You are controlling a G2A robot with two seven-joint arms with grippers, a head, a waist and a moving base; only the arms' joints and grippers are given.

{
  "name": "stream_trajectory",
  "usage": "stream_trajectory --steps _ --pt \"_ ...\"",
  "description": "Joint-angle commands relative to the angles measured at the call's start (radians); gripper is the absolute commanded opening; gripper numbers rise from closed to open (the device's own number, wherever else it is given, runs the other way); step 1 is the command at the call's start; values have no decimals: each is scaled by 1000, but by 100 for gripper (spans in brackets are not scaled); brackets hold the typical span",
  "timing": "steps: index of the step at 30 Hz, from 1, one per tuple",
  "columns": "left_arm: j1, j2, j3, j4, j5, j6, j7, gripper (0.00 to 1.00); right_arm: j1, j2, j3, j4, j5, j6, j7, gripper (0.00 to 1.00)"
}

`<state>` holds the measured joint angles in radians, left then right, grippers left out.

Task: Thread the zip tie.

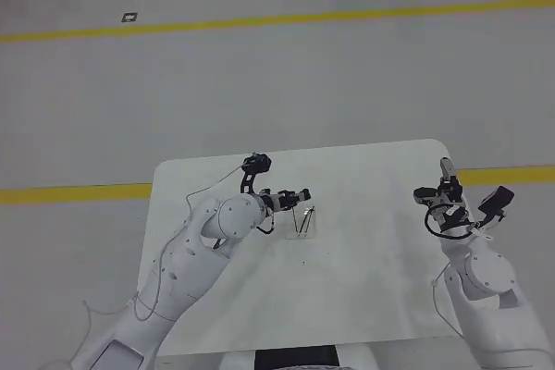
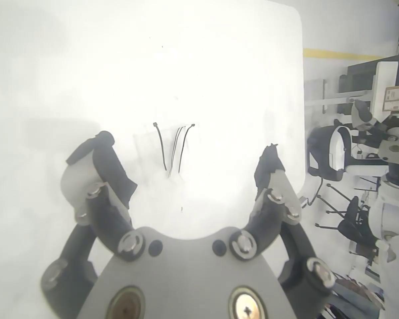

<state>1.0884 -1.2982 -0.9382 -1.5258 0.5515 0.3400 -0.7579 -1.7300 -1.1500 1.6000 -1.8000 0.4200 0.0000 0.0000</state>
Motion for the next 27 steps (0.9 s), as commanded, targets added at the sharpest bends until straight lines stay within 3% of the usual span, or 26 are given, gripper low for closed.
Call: stream_trajectory --steps 1,5,8,12,17,20,27 --pt "0 0 0 0 0 0 0 100 0 0 0 0 0 0 0 100" --pt "0 0 0 0 0 0 0 100 0 0 0 0 0 0 0 100" --pt "14 1 18 -26 19 -2 3 100 0 0 0 0 0 0 0 100" --pt "16 -1 44 -46 41 0 -54 100 0 0 0 0 0 0 0 100" --pt "11 -14 50 -39 75 0 -120 100 0 0 0 0 0 0 0 100" --pt "8 -34 44 -13 129 0 -155 100 0 0 0 0 0 0 0 100" --pt "15 -116 -8 30 244 0 -227 100 0 0 0 0 0 0 0 100"
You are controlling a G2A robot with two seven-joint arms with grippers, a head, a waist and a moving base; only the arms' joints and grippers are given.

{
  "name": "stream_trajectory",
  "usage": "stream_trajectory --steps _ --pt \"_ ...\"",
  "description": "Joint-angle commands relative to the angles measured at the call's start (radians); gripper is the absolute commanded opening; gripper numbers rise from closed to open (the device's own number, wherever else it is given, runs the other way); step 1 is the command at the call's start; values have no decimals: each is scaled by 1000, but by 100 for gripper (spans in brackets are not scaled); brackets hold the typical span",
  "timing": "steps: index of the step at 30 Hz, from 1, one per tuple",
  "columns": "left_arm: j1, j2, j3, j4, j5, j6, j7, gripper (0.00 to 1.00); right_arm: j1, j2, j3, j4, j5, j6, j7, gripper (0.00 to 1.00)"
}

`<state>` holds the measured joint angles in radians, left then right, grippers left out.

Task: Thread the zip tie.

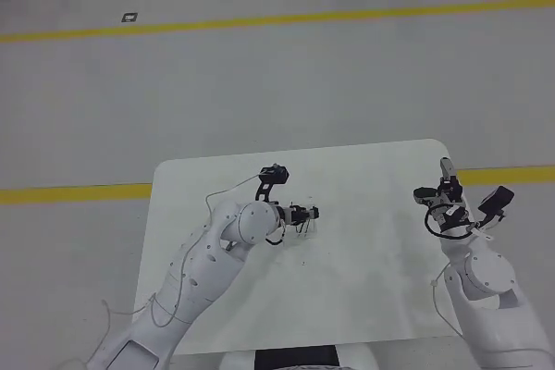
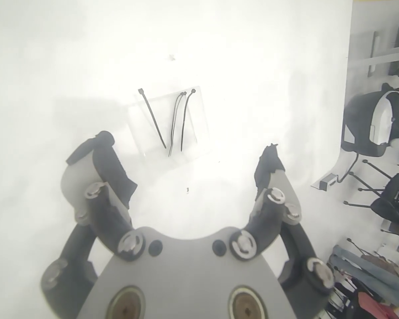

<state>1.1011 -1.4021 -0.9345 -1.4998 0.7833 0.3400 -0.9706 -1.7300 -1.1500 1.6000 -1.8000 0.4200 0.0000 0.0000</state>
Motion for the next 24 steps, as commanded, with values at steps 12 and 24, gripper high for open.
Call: stream_trajectory --steps 12,24 --pt "5 -31 -27 0 45 0 -33 100 0 0 0 0 0 0 0 100" --pt "-32 -74 13 61 149 0 -45 100 0 0 0 0 0 0 0 100"
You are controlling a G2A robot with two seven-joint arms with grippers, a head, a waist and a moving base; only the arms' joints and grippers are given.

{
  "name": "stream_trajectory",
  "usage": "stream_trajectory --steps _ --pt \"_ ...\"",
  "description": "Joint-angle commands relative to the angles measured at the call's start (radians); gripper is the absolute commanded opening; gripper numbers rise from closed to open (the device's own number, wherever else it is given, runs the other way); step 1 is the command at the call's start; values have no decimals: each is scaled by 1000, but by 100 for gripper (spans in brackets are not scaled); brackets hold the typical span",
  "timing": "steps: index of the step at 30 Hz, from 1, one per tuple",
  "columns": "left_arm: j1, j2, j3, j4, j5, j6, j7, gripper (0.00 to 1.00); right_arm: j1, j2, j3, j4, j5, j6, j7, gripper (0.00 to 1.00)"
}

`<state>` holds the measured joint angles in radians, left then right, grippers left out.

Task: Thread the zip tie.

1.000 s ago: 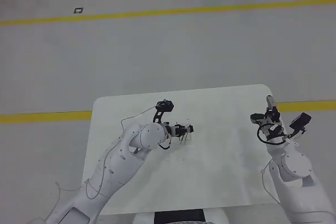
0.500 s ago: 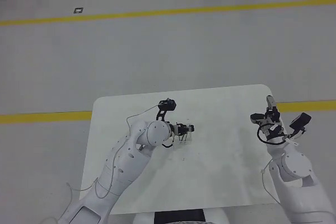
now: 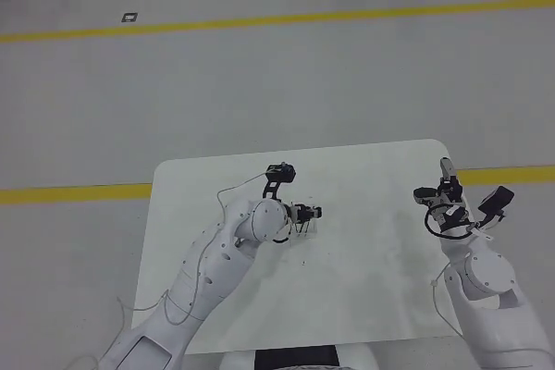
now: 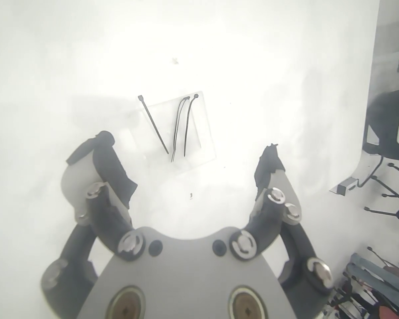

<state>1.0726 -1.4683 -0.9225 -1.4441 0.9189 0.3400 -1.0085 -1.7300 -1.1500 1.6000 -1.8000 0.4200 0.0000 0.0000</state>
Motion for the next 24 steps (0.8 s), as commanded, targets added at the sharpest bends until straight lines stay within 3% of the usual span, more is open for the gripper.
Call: stream_trajectory --steps 1,7,12,24 --pt "-7 -19 4 12 32 0 -23 100 0 0 0 0 0 0 0 100" --pt "-10 -78 -2 35 133 0 -104 100 0 0 0 0 0 0 0 100" --pt "11 -139 -35 45 288 0 -165 100 0 0 0 0 0 0 0 100" --pt "15 -140 -36 49 280 0 -162 100 0 0 0 0 0 0 0 100"
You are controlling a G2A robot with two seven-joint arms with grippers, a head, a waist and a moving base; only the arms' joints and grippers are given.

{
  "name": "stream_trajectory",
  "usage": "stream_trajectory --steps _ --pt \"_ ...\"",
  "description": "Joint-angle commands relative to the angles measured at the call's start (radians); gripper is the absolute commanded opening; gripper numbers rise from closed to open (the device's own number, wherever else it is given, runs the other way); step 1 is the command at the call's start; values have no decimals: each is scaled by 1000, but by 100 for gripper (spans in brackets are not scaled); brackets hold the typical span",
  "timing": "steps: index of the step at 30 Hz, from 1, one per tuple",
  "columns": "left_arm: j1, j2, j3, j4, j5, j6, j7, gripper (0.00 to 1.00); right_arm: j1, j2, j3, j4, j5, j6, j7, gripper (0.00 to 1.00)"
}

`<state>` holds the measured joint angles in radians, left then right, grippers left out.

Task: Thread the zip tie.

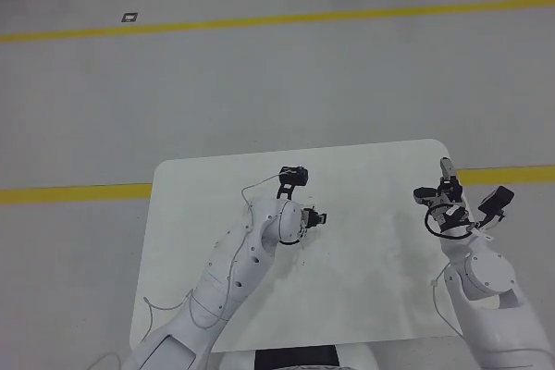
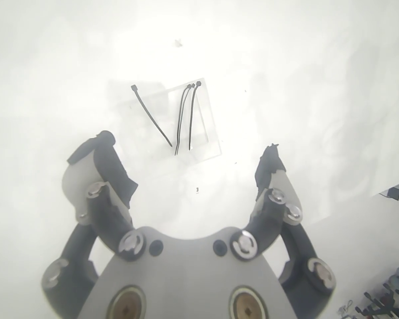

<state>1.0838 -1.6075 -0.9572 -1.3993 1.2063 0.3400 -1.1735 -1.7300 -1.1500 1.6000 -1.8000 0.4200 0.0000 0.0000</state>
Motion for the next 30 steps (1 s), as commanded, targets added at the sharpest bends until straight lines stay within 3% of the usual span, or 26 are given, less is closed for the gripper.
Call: stream_trajectory --steps 1,4,14,18,26,30 --pt "8 -3 -9 16 -20 0 20 100 0 0 0 0 0 0 0 100" --pt "4 -12 -20 40 -18 0 38 100 0 0 0 0 0 0 0 100" --pt "4 -12 -20 40 -18 0 38 100 0 0 0 0 0 0 0 100" --pt "14 -15 -6 42 -31 0 90 100 0 0 0 0 0 0 0 100" --pt "14 -15 -6 42 -31 0 90 100 0 0 0 0 0 0 0 100" --pt "31 -15 -15 45 -34 0 148 100 0 0 0 0 0 0 0 100"
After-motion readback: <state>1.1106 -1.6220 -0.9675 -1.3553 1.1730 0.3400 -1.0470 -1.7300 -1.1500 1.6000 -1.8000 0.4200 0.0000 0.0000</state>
